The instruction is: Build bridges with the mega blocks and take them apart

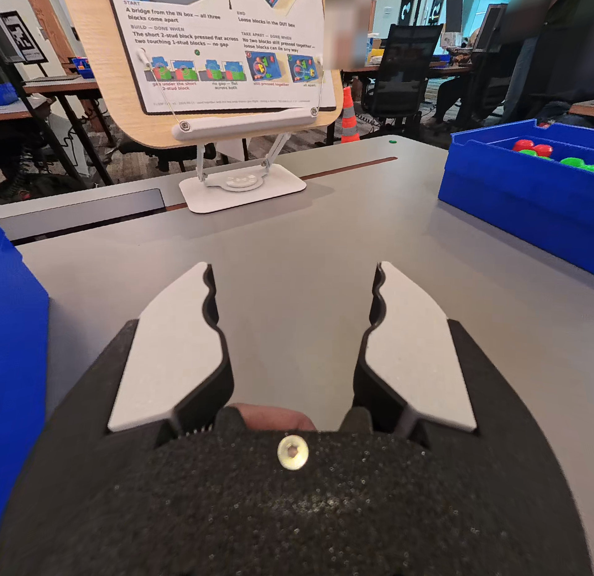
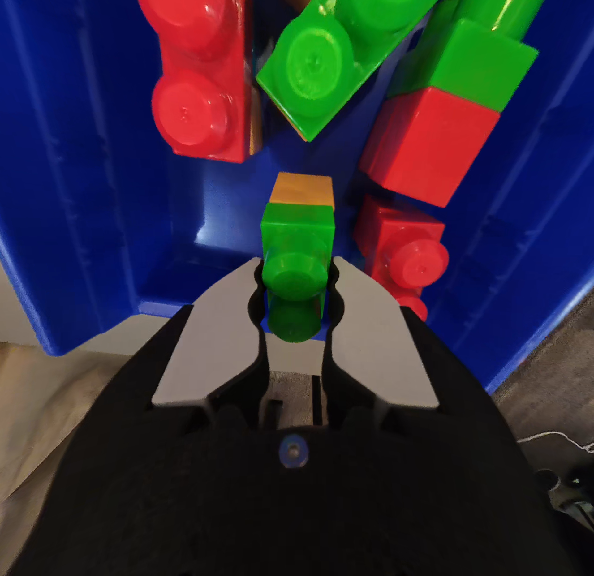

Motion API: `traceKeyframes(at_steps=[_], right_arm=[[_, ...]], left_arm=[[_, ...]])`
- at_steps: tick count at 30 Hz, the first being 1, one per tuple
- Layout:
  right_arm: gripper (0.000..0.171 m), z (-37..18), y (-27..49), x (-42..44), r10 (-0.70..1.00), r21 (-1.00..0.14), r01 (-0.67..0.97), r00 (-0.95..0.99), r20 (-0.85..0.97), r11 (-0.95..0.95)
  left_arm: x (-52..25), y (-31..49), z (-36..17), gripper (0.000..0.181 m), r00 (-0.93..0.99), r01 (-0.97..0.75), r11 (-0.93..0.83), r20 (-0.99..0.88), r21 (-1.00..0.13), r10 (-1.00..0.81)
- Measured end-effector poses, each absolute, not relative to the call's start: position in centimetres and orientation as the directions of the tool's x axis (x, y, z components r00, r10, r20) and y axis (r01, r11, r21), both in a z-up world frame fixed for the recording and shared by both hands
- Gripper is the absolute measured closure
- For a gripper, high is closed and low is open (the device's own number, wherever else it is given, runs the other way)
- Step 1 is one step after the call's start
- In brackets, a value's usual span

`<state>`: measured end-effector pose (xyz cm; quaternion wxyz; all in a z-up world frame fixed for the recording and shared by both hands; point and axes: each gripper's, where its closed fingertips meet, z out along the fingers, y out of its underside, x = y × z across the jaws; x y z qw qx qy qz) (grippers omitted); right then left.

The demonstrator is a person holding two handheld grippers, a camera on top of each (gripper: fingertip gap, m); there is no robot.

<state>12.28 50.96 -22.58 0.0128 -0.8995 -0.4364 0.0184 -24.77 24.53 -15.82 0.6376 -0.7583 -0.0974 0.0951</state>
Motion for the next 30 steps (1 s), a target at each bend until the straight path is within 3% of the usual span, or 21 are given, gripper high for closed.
traceKeyframes(at_steps=[20,27,30], right_arm=[[0.135,-24.1,51.0,12.0,0.746,0.034,0.75,0.661,-0.083,-0.661],[0.121,-23.1,51.4,11.8,0.758,0.005,0.76,0.648,-0.07,-0.649],[0.119,-19.6,52.7,11.2,0.781,-0.089,0.777,0.624,-0.02,-0.623]], left_arm=[[-24.4,24.8,-16.5,0.09,0.967,0.02,-0.191,-0.03,-0.981,0.254],[-24.3,24.8,-16.7,0.09,0.967,0.018,-0.196,-0.033,-0.98,0.252],[-24.5,24.8,-16.6,0.09,0.966,0.022,-0.196,-0.03,-0.98,0.257]])
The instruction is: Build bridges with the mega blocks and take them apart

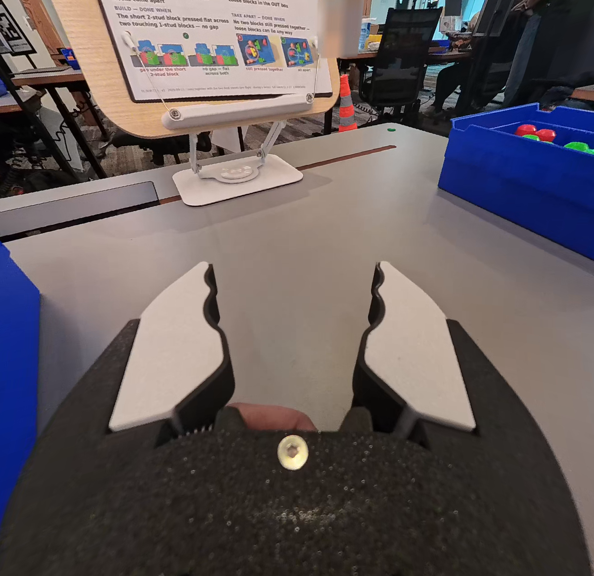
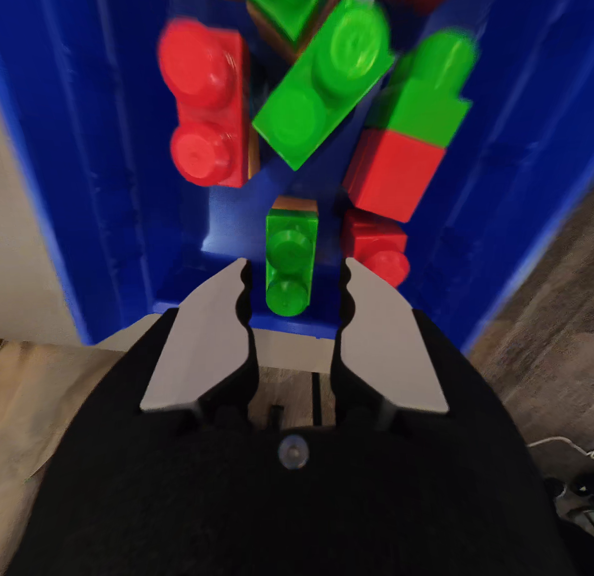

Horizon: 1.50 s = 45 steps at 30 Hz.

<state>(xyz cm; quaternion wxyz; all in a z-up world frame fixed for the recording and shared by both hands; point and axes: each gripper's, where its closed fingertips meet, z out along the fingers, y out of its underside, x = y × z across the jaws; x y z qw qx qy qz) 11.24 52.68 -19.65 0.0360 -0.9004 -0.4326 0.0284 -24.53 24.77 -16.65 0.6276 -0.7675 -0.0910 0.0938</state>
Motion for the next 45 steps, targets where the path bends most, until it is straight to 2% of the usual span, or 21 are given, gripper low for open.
traceKeyframes(at_steps=[2,4,8,10,12,17,22,29,33,37,40,45], right_arm=[[0.117,-15.5,53.8,10.2,0.793,-0.215,0.778,0.609,0.027,-0.59],[0.117,-10.2,54.7,8.9,0.801,-0.389,0.765,0.59,0.105,-0.513],[0.11,-0.1,53.8,6.3,0.765,-0.708,0.674,0.565,0.308,-0.213],[0.106,3.3,52.2,5.0,0.724,-0.806,0.59,0.573,0.385,-0.038],[0.106,4.6,50.0,3.4,0.71,-0.858,0.507,0.572,0.41,0.086],[0.096,3.1,43.9,-1.8,0.771,-0.936,0.267,0.537,0.342,0.229],[0.089,-1.5,38.6,-6.0,0.846,-0.971,0.021,0.488,0.216,0.236],[0.079,-11.8,33.7,-9.4,0.905,-0.992,-0.007,0.411,0.113,0.127],[0.078,-15.6,32.0,-9.6,0.917,-0.996,0.005,0.39,0.087,0.092],[0.081,-14.6,31.5,-8.8,0.897,-0.983,-0.002,0.408,0.169,0.186],[0.081,-14.1,31.3,-8.5,0.918,-0.993,-0.033,0.386,0.091,0.113],[0.08,-14.9,31.4,-8.7,0.92,-0.995,0.005,0.38,0.092,0.097]], left_arm=[[-24.7,24.7,-16.5,0.09,0.964,0.026,-0.191,-0.026,-0.981,0.263],[-25.0,24.6,-16.4,0.089,0.962,0.022,-0.194,-0.032,-0.981,0.272],[-25.8,24.4,-16.2,0.09,0.953,0.033,-0.193,-0.027,-0.981,0.301],[-26.2,24.2,-16.0,0.089,0.948,0.039,-0.191,-0.024,-0.981,0.316],[-26.3,24.0,-15.9,0.089,0.943,0.046,-0.189,-0.02,-0.981,0.333],[-26.4,22.8,-15.4,0.09,0.914,0.036,-0.155,-0.03,-0.987,0.404],[-26.4,21.7,-15.1,0.09,0.882,-0.013,-0.127,-0.072,-0.992,0.465],[-25.9,20.8,-16.5,0.09,0.85,0.05,-0.1,-0.011,-0.994,0.527],[-25.5,20.7,-16.9,0.091,0.84,0.033,-0.11,-0.032,-0.993,0.542],[-25.5,20.2,-16.8,0.092,0.827,0.003,-0.11,-0.06,-0.994,0.56],[-25.3,20.1,-17.0,0.092,0.831,0.032,-0.119,-0.04,-0.992,0.555],[-25.3,20.2,-17.3,0.09,0.836,0.03,-0.129,-0.045,-0.991,0.546]])
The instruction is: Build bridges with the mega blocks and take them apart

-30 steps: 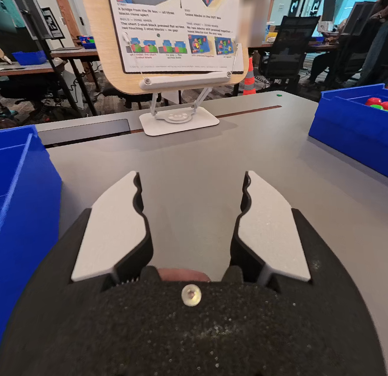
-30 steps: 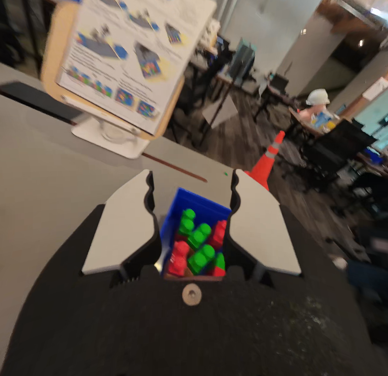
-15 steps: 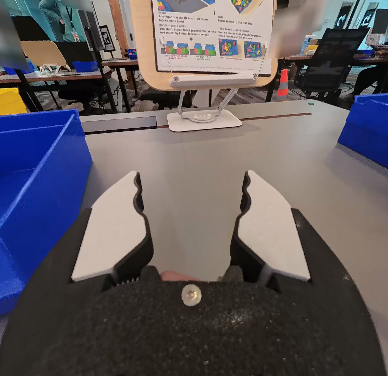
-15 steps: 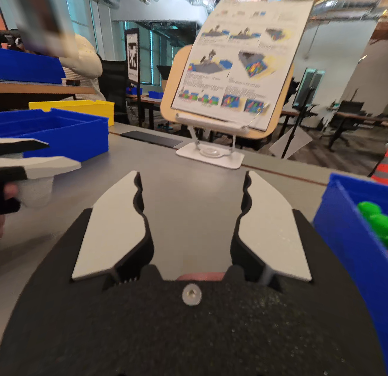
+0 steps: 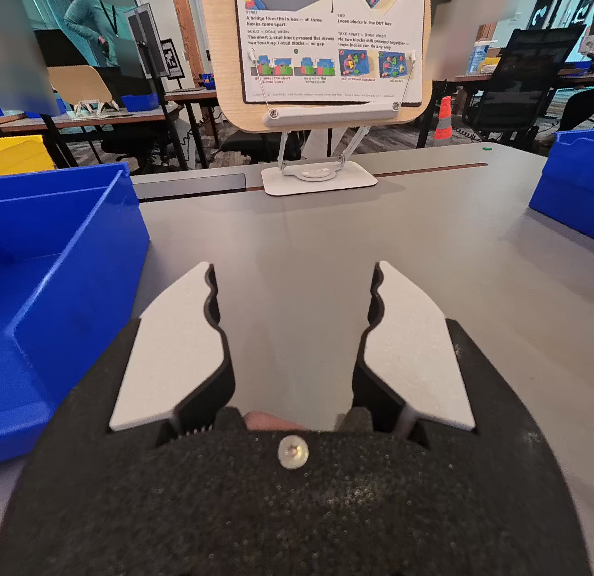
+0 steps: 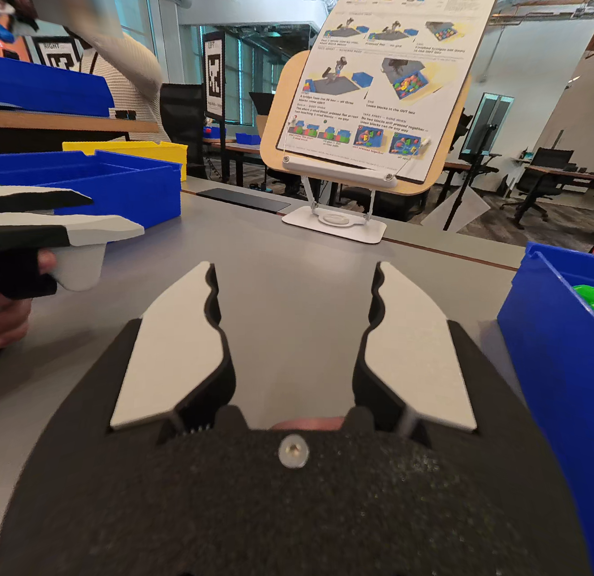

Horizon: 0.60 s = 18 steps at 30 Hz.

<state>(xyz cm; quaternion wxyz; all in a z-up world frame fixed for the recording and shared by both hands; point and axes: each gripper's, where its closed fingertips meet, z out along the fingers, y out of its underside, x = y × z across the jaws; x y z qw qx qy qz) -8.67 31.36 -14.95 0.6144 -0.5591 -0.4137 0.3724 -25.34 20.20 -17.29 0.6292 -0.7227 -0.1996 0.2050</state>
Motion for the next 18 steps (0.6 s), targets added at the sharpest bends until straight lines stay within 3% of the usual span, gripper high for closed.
traceKeyframes(at_steps=[18], right_arm=[[0.081,-15.75,31.55,-8.85,0.927,-0.997,0.039,0.368,0.075,0.066]], left_arm=[[-25.44,20.25,-17.45,0.094,0.836,0.039,-0.136,-0.042,-0.99,0.547]])
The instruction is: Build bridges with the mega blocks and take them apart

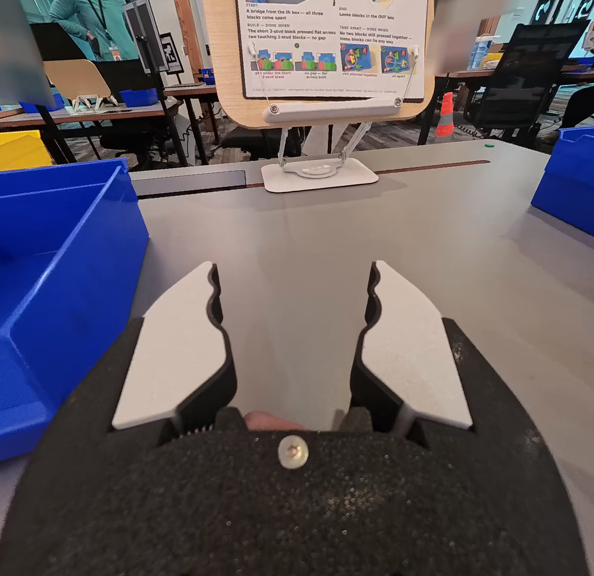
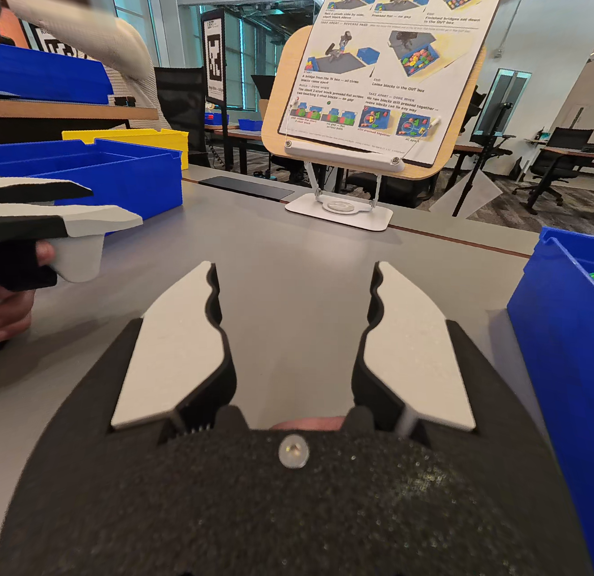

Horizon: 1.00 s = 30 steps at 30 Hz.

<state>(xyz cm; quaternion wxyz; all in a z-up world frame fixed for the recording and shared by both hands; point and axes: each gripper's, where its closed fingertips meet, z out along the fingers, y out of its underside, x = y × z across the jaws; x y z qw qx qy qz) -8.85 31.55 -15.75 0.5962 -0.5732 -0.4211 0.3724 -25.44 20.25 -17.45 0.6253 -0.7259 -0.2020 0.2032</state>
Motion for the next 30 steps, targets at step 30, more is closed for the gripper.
traceKeyframes(at_steps=[30], right_arm=[[0.083,-16.42,31.62,-8.95,0.926,-0.996,0.069,0.369,0.078,0.057]], left_arm=[[-25.39,20.36,-17.69,0.095,0.841,0.043,-0.154,-0.047,-0.987,0.539]])
